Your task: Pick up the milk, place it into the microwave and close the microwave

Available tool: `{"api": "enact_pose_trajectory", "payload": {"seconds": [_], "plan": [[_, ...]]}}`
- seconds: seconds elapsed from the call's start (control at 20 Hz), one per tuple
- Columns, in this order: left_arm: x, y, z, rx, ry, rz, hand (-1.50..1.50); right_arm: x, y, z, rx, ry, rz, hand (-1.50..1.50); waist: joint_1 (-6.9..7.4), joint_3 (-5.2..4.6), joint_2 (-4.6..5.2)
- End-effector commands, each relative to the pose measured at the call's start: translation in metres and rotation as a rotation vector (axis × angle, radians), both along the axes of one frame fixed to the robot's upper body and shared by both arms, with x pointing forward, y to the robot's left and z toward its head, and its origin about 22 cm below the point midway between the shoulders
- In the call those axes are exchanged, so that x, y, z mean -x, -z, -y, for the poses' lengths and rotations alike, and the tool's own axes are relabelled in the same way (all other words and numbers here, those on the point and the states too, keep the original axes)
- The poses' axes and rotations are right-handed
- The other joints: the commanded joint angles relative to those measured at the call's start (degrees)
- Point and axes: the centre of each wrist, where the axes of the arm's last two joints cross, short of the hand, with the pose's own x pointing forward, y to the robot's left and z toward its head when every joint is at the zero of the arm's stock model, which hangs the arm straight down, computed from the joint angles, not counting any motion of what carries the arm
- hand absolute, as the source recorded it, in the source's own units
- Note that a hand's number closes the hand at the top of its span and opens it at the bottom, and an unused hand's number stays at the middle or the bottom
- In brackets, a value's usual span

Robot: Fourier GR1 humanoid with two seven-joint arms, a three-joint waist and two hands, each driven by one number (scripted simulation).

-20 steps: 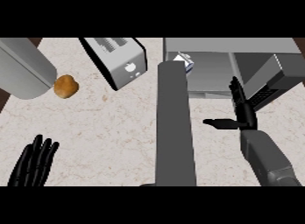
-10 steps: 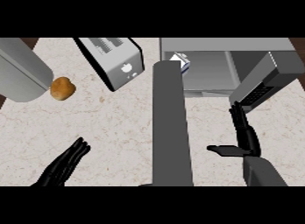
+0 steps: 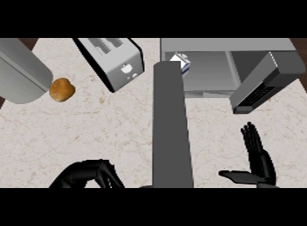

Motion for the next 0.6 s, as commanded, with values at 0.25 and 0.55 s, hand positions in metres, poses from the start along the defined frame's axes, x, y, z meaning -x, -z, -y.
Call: {"api": "enact_pose_trajectory", "payload": {"seconds": [0.25,0.55], "plan": [[-0.05,0.002,0.028,-0.089,0.194,-0.028,1.5,0.044,-0.008,0.038,-0.058,-0.005,0.085,-1.5,-0.07,0.04,0.21],[-0.058,0.027,0.068,-0.182,0.368,-0.123,1.5,0.07,-0.02,0.033,-0.059,-0.022,0.085,-1.5,-0.57,-0.02,0.15]]}}
